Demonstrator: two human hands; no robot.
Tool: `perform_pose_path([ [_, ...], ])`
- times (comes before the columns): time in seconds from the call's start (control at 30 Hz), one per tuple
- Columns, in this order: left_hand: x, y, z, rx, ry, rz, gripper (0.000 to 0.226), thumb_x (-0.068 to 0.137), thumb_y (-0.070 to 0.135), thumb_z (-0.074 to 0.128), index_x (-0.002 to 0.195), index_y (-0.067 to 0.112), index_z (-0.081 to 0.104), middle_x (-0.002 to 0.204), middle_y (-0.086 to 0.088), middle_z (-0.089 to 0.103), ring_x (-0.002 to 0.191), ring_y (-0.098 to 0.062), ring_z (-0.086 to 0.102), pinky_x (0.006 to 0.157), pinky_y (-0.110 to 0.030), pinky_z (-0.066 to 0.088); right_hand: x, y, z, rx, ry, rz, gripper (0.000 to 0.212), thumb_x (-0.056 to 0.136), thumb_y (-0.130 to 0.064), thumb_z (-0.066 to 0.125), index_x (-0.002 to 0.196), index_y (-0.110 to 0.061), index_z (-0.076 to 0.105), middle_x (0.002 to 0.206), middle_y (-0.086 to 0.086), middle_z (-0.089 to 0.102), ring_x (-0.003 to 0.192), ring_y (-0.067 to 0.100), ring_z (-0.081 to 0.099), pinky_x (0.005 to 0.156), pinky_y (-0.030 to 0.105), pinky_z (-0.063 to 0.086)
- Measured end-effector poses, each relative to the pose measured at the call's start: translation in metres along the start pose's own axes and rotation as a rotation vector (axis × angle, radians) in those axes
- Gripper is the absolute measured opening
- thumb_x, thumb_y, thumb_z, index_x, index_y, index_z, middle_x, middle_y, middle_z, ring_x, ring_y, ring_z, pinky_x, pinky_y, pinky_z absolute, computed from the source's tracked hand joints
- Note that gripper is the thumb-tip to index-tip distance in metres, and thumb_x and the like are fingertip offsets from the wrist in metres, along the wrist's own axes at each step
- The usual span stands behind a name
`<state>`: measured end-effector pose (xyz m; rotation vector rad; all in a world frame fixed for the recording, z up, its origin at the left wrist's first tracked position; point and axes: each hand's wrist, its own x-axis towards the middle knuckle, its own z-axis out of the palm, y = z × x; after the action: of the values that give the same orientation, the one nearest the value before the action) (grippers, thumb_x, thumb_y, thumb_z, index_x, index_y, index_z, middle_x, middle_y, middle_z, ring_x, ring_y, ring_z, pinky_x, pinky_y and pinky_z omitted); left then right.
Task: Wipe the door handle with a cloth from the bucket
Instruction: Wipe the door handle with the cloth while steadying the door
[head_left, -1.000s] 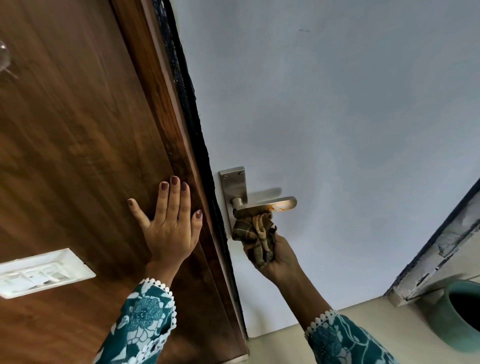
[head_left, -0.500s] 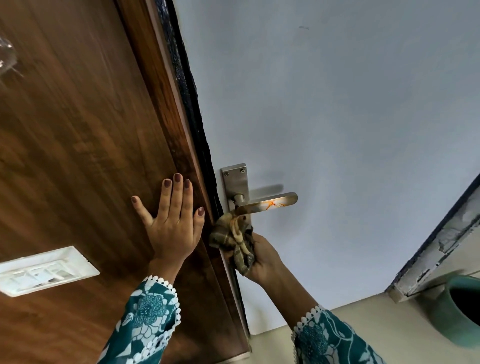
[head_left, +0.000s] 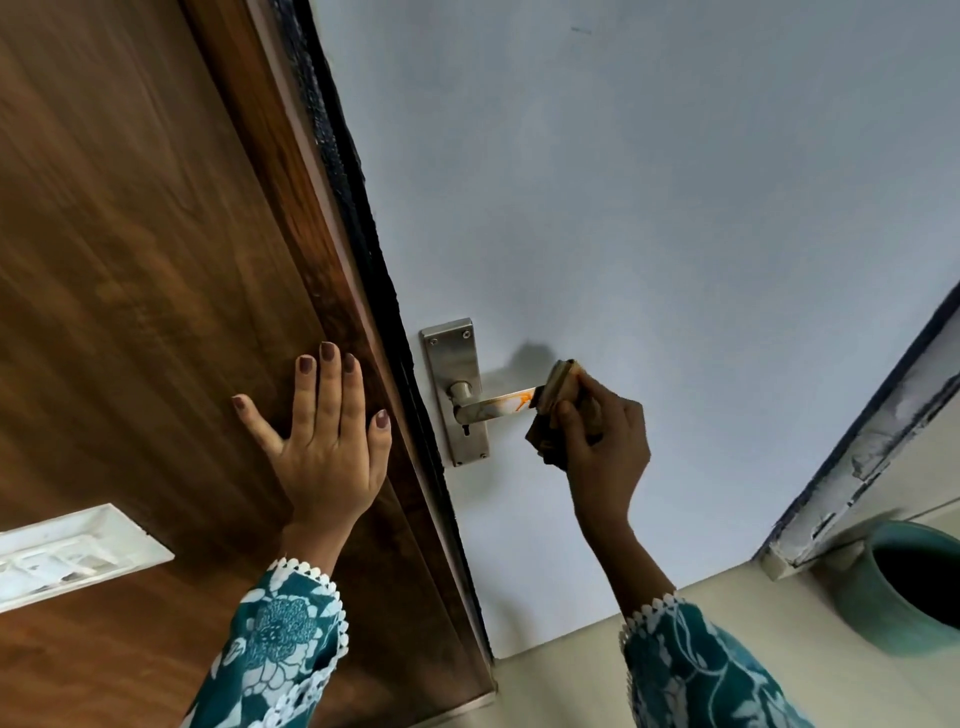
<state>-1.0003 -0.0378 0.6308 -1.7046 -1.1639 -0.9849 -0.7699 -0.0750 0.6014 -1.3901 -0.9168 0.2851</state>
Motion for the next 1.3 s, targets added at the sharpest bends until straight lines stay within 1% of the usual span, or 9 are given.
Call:
perform_pose_path([
  [0.1,-0.001,0.000,0.002,0.009,0.006,0.007,0.059,0.097,0.033,0.032,0.149,0.012,0.013,0.160,0.003,-0.004,0.146,-0.017,0.002,0.103,-0.067,0.004,-0.009,-0.001,0.012,0.020,0.029,-0.046,0.030,0.085,-0.003,0.065,0.115,-0.006,0.064,0.097,0.005,0.048,0.080,-0.027,0.051,0.050,-0.009,0.036],
  [0.27,-0.002,-0.001,0.003,0.033,0.028,0.009,0.058,0.098,0.033,0.033,0.149,0.011,0.016,0.160,0.000,0.001,0.146,-0.017,0.003,0.110,-0.057,-0.011,-0.031,-0.002,0.026,0.021,-0.136,-0.163,0.034,0.086,-0.006,0.065,0.120,-0.012,0.062,0.096,-0.006,0.045,0.082,-0.015,0.056,0.051,0.000,0.046],
  [0.4,-0.001,0.000,0.002,0.021,0.040,0.019,0.057,0.097,0.031,0.035,0.148,0.009,0.021,0.152,-0.004,0.021,0.146,-0.019,0.006,0.111,-0.056,-0.010,-0.011,0.003,0.007,-0.028,-0.061,-0.158,0.032,0.082,-0.001,0.068,0.113,-0.007,0.066,0.097,0.007,0.054,0.083,-0.026,0.051,0.055,-0.010,0.036],
  [0.53,0.001,0.001,0.001,0.037,0.033,0.008,0.058,0.097,0.032,0.033,0.148,0.009,0.018,0.159,-0.002,0.004,0.146,-0.017,0.002,0.111,-0.055,-0.012,0.001,0.004,0.002,-0.036,0.026,-0.120,0.027,0.082,0.004,0.066,0.109,0.000,0.066,0.093,0.010,0.052,0.078,-0.033,0.047,0.055,-0.013,0.031],
  [0.83,0.002,0.002,-0.003,0.017,0.022,0.001,0.057,0.098,0.031,0.033,0.147,0.008,0.018,0.159,-0.001,0.003,0.146,-0.016,0.001,0.110,-0.055,-0.011,-0.019,-0.002,0.014,-0.109,-0.166,-0.258,0.033,0.081,-0.008,0.071,0.113,-0.010,0.067,0.096,0.009,0.060,0.082,-0.002,0.052,0.074,-0.007,0.035],
  [0.9,0.002,0.002,-0.003,0.015,0.028,0.008,0.056,0.098,0.030,0.033,0.147,0.008,0.019,0.156,-0.004,0.013,0.146,-0.017,0.002,0.111,-0.055,-0.011,-0.004,0.000,0.002,-0.108,-0.095,-0.212,0.030,0.081,-0.006,0.070,0.110,-0.009,0.067,0.096,0.012,0.061,0.080,-0.011,0.054,0.070,-0.009,0.034],
  [1.0,0.001,0.002,-0.001,0.030,0.030,0.012,0.058,0.097,0.031,0.032,0.148,0.010,0.015,0.159,-0.001,0.004,0.146,-0.016,0.001,0.111,-0.054,-0.013,0.007,0.003,-0.004,-0.062,-0.007,-0.169,0.027,0.082,0.001,0.067,0.108,-0.003,0.066,0.094,0.014,0.058,0.078,-0.026,0.051,0.059,-0.013,0.032],
  [1.13,0.002,0.001,-0.001,0.033,0.031,0.010,0.059,0.097,0.031,0.033,0.149,0.010,0.014,0.160,0.000,0.000,0.146,-0.016,0.000,0.111,-0.054,-0.013,-0.019,-0.003,0.023,-0.083,-0.087,-0.224,0.032,0.082,-0.011,0.068,0.113,-0.013,0.065,0.095,0.007,0.057,0.080,0.000,0.052,0.071,-0.005,0.037],
  [1.3,0.001,0.001,-0.002,0.014,0.033,0.006,0.058,0.097,0.029,0.036,0.147,0.009,0.019,0.147,-0.008,0.028,0.146,-0.017,0.003,0.111,-0.056,-0.010,-0.041,-0.011,0.039,-0.104,-0.268,-0.349,0.033,0.085,-0.024,0.061,0.118,-0.023,0.060,0.096,0.004,0.056,0.082,0.016,0.057,0.066,0.023,0.052],
])
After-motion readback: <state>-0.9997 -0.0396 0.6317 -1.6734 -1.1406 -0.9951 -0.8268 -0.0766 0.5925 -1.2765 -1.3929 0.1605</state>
